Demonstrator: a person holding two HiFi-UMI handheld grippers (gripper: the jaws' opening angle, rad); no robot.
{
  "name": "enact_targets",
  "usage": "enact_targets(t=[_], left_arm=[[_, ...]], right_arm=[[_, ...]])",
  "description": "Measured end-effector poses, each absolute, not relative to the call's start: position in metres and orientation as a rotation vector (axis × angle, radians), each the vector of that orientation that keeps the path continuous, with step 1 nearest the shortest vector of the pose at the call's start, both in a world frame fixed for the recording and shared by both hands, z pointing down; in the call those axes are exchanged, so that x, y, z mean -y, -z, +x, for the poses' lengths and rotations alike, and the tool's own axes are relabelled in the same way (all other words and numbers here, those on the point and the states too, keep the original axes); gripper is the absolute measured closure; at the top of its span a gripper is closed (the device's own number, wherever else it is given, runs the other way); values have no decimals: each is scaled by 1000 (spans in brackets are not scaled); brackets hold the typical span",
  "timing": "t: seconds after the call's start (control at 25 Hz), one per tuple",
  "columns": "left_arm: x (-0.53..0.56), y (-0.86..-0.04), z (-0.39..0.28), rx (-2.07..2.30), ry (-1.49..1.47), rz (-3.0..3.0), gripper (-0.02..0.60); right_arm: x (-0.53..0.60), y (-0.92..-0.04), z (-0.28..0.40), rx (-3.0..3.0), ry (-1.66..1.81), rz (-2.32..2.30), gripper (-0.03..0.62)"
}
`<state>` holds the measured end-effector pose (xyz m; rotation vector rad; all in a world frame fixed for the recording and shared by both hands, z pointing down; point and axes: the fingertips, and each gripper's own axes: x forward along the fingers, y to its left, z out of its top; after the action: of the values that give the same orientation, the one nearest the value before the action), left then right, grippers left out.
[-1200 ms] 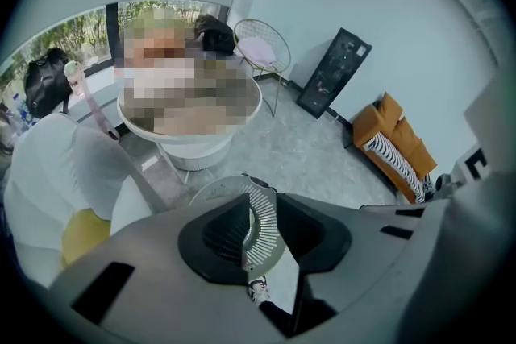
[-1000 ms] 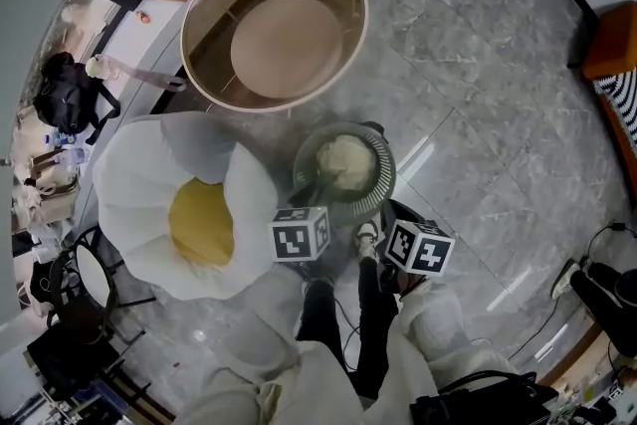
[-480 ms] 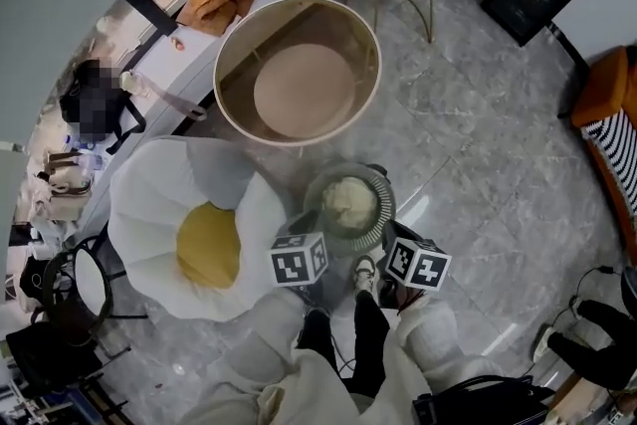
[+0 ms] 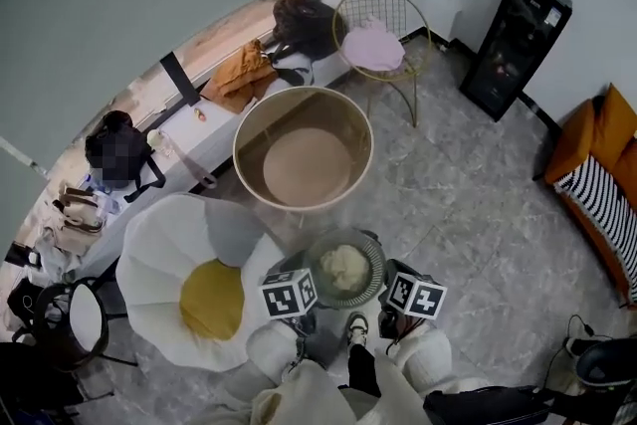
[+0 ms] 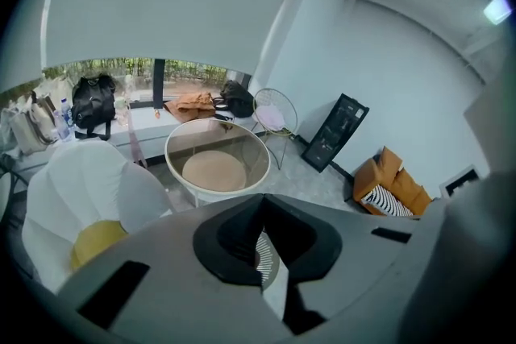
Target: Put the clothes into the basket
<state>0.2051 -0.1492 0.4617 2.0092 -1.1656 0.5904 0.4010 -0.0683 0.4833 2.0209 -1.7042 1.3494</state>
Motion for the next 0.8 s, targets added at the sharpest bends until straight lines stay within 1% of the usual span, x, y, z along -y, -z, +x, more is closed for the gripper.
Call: enact_targets(t=[0.48, 0.8], left_arm=[[144, -391, 174, 1220, -502, 2173, 575], [142, -379, 163, 1237, -479, 2201, 575]], right_arm=[[61, -391, 416, 1775, -1149, 2248, 569], [47, -380, 409, 1777, -1109, 2273, 571]])
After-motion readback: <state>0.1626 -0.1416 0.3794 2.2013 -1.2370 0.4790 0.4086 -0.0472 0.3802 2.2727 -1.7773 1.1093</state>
